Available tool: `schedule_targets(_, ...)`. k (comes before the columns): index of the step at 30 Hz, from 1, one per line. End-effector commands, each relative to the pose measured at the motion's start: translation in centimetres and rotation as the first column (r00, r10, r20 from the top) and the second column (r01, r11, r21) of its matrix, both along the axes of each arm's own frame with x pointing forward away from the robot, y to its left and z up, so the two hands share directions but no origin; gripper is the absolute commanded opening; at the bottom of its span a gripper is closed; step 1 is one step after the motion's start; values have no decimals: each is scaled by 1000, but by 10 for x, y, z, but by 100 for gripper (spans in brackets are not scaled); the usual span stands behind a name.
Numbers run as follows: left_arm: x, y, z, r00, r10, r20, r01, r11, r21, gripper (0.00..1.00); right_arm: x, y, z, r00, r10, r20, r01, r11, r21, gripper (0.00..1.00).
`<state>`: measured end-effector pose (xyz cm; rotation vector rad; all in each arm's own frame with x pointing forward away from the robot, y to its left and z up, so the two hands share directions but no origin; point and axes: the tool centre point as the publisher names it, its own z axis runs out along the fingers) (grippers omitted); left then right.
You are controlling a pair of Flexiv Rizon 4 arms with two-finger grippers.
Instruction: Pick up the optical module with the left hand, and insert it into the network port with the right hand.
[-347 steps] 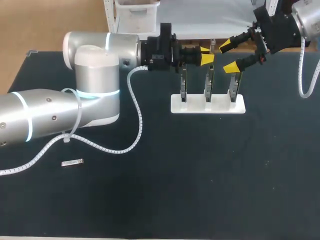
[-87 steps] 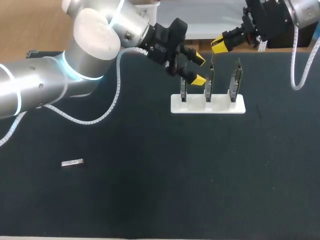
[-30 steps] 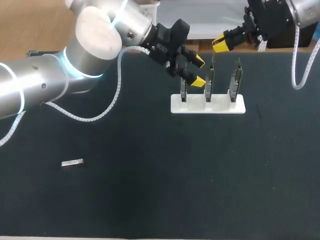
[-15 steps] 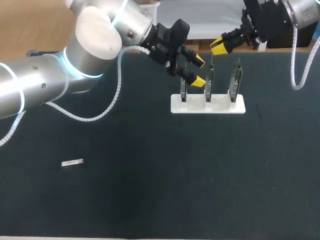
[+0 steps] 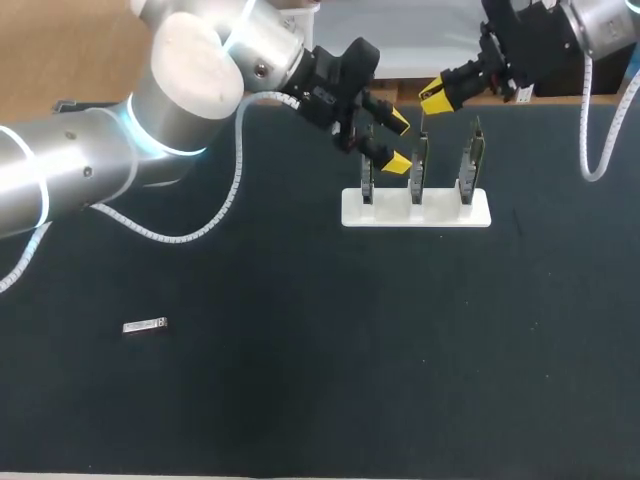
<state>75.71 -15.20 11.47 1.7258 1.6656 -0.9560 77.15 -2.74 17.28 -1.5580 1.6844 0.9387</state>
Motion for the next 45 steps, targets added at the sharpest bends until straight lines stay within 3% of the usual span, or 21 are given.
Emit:
schedule_targets(1,3,-1,0,1000,-4,-4,4,1000,5,100,-2,1,-1,1000,-3,2,3,1000,-3,0)
schedule_targets(29,3,-1,0,1000,-4,-4,4,1000,5,100,-1,0,-8,1000,-9,-12,9,1000,-10,0)
schedule_targets(45,3,-1,0,1000,-4,-4,4,1000,5,100,-3,2,2,999,-20,32,20,1000,3,0)
